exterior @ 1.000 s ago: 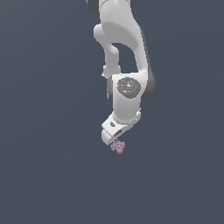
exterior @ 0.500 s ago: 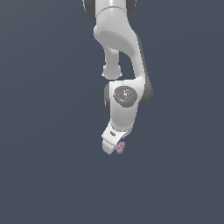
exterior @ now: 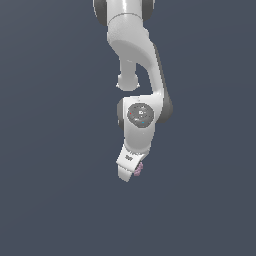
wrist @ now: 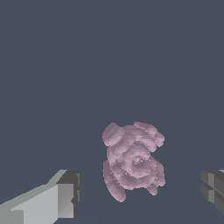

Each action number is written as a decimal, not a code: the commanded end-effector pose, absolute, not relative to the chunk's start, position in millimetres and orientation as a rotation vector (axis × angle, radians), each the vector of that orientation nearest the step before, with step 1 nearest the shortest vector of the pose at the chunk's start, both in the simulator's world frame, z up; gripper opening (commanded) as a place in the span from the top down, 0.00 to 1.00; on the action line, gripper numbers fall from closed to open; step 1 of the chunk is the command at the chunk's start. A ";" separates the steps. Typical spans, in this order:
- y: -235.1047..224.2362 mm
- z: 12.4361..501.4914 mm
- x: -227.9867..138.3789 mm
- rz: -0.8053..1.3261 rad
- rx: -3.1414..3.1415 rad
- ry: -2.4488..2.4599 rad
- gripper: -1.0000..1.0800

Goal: Pick up the object and move it to a goal position.

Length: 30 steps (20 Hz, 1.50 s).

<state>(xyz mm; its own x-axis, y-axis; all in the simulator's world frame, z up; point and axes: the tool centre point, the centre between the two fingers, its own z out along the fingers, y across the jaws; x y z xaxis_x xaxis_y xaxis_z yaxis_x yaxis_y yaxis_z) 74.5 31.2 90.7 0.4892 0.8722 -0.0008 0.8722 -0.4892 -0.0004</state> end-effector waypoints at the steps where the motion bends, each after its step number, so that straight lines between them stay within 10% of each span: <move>1: 30.9 90.0 75.6 0.000 2.700 1.606 0.04; 22: 30.9 39.7 75.7 0.000 2.697 1.610 0.04; 23: 30.9 39.7 75.7 0.000 2.697 1.610 1.00; 30: 30.9 39.7 75.7 0.000 2.697 1.610 1.00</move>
<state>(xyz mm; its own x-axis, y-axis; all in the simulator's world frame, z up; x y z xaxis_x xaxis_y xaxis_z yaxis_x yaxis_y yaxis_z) 75.6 30.9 39.5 0.4744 0.8803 -0.0003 0.8803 -0.4744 -0.0003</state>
